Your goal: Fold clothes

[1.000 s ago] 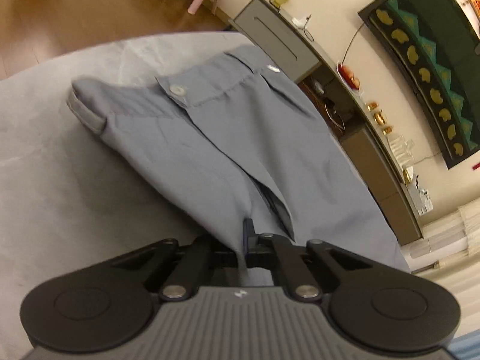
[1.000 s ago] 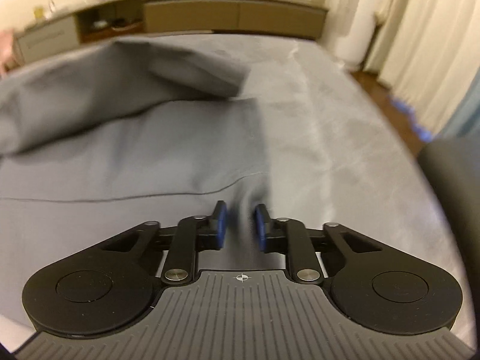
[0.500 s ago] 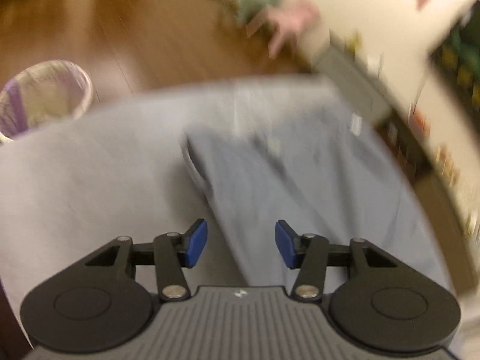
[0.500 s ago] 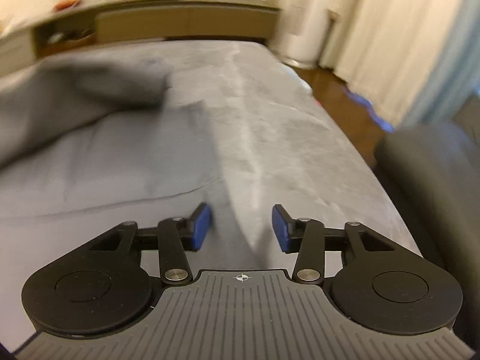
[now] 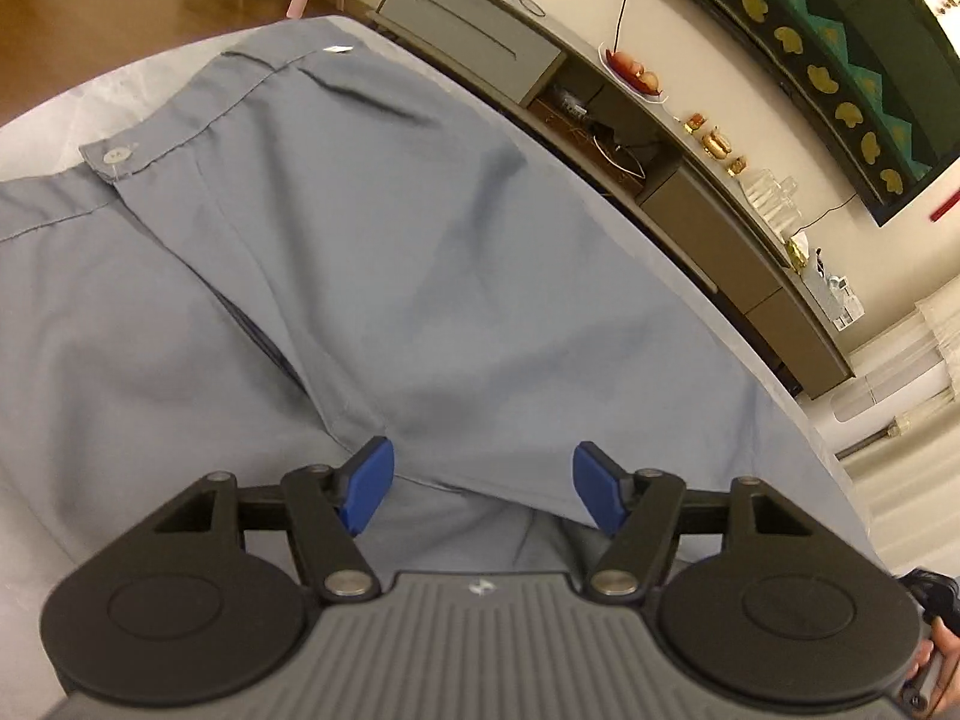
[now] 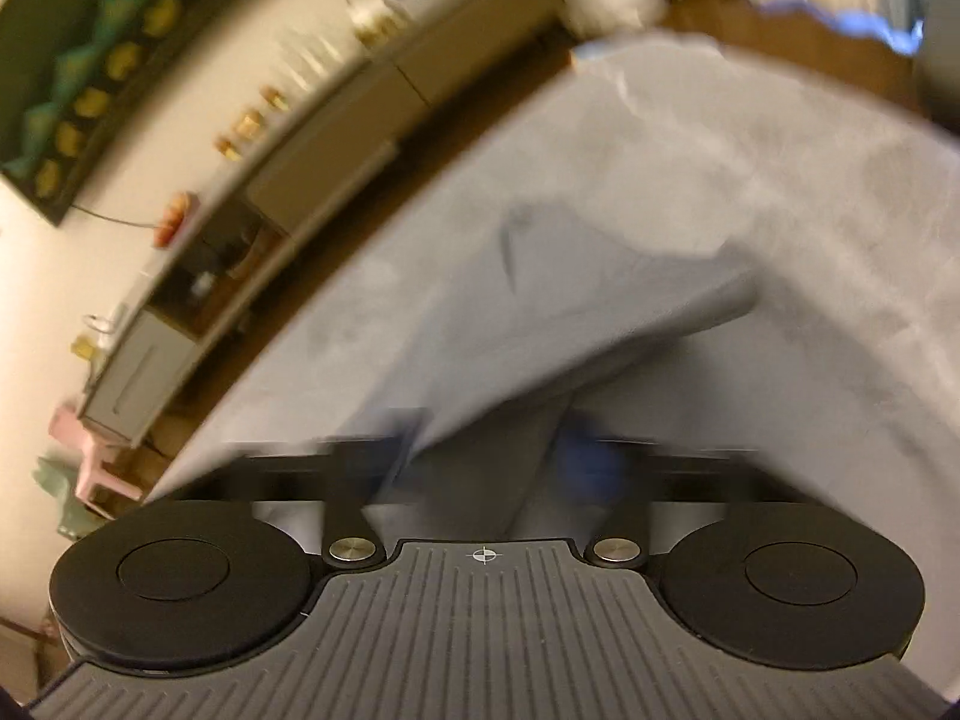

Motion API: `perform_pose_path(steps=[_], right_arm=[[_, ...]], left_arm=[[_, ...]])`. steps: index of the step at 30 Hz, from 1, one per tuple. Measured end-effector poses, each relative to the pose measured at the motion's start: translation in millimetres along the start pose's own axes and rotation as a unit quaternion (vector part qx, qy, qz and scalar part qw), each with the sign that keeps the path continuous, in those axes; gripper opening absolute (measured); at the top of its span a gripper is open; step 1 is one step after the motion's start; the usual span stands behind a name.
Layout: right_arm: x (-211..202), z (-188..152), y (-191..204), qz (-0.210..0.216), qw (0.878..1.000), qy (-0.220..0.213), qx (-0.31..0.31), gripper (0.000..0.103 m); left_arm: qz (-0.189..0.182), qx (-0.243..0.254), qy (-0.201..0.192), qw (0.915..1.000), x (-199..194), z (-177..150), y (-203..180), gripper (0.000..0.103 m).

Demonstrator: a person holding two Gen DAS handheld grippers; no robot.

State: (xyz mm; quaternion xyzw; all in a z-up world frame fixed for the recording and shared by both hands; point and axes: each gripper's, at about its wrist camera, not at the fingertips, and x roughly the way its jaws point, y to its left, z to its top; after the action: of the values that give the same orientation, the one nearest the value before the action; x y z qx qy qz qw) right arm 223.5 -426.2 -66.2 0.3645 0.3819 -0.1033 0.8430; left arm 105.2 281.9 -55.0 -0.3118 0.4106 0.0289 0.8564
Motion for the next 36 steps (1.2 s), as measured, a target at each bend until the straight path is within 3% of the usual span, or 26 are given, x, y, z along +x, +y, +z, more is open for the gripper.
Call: perform_pose_path(steps=[2,4,5,6,8,9,11,12,17,19,20,21,22,23,24,26,29,32,33,34,35,36], right_arm=[[-32,-1,14,0.05,0.997,-0.044,-0.032,0.0],[-99,-18,28,0.144,0.98,-0.11,-0.085,0.0],[-130,-34,26,0.168,0.972,-0.127,-0.103,0.0],[-153,-53,16,0.165,0.969,-0.137,-0.119,0.0],[-152,-83,-14,0.088,0.978,-0.114,-0.149,0.0],[-137,-94,-37,0.049,0.986,-0.082,-0.134,0.0],[-103,-107,-90,0.005,0.999,0.005,-0.033,0.0],[-100,-106,-101,0.018,1.0,0.015,0.01,0.0],[-131,-92,-89,0.066,0.995,-0.077,0.015,0.0],[-140,-92,-89,0.056,0.993,-0.1,0.013,0.0],[-144,-91,-90,0.043,0.993,-0.108,0.013,0.008],[-147,-91,-91,0.023,0.993,-0.117,0.012,0.022],[-153,-90,-94,-0.003,0.99,-0.138,0.014,0.026],[-162,-90,-99,-0.035,0.985,-0.168,0.02,0.032],[-171,-90,-105,-0.058,0.978,-0.198,0.035,0.044],[-188,-90,-119,-0.089,0.962,-0.249,0.07,0.05],[-196,-90,-88,-0.081,0.961,-0.263,-0.021,0.05],[-176,-127,2,-0.014,0.949,-0.219,-0.226,0.051],[-163,-145,34,0.018,0.937,-0.185,-0.295,0.063],[-146,-168,69,0.056,0.918,-0.139,-0.367,0.071],[-129,-190,101,0.088,0.893,-0.1,-0.43,0.084],[-110,-219,133,0.113,0.859,-0.072,-0.494,0.088]], left_arm=[[-0.01,-0.022,-0.005,0.9997,-3,3,8,0.067],[-0.023,-0.049,-0.014,0.9984,-8,8,16,0.067],[-0.028,-0.063,-0.021,0.9974,-11,9,21,0.068],[-0.031,-0.075,-0.027,0.9964,-12,11,25,0.068],[-0.035,-0.083,-0.025,0.9956,-7,17,28,0.07],[-0.037,-0.083,-0.019,0.9956,-4,17,29,0.071],[-0.045,-0.076,0.001,0.9961,2,11,28,0.073],[-0.046,-0.078,0.009,0.9958,5,8,30,0.073],[-0.049,-0.096,-0.001,0.9942,8,8,43,0.077],[-0.036,-0.102,-0.018,0.994,5,16,51,0.08],[-0.023,-0.114,-0.034,0.9926,0,21,59,0.08],[-0.015,-0.134,-0.057,0.9893,-6,28,70,0.08],[-0.01,-0.156,-0.083,0.9842,-15,34,84,0.082],[-0.007,-0.171,-0.103,0.9798,-21,40,95,0.084],[-0.003,-0.18,-0.111,0.9774,-24,43,104,0.087],[0.004,-0.195,-0.107,0.975,-22,49,120,0.087],[-0.013,-0.215,-0.079,0.9732,-7,55,131,0.087],[-0.009,-0.204,-0.079,0.9758,7,65,125,0.087],[-0.005,-0.198,-0.08,0.9768,12,68,123,0.088],[-0.001,-0.194,-0.08,0.9778,17,71,122,0.088],[0.002,-0.19,-0.076,0.9788,23,72,121,0.088],[0.001,-0.187,-0.07,0.9798,26,71,117,0.088]])
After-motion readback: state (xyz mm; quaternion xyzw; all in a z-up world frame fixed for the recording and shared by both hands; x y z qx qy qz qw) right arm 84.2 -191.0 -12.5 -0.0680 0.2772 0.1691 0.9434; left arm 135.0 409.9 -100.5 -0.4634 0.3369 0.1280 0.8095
